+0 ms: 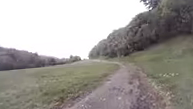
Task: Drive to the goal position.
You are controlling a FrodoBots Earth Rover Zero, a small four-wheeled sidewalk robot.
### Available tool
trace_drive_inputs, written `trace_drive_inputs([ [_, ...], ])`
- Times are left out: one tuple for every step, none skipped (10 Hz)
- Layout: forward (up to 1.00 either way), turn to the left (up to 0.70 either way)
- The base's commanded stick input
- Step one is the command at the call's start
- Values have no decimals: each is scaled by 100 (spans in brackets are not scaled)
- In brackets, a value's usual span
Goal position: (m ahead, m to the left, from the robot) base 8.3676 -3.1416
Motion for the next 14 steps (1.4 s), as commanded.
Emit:
trace_drive_inputs([
  [85, 0],
  [85, 0],
  [85, 0],
  [85, 0],
  [85, 0],
  [85, 0],
  [0, 0],
  [0, 0],
  [0, 0],
  [0, -16],
  [0, -44],
  [0, -45],
  [0, -31],
  [0, -1],
])
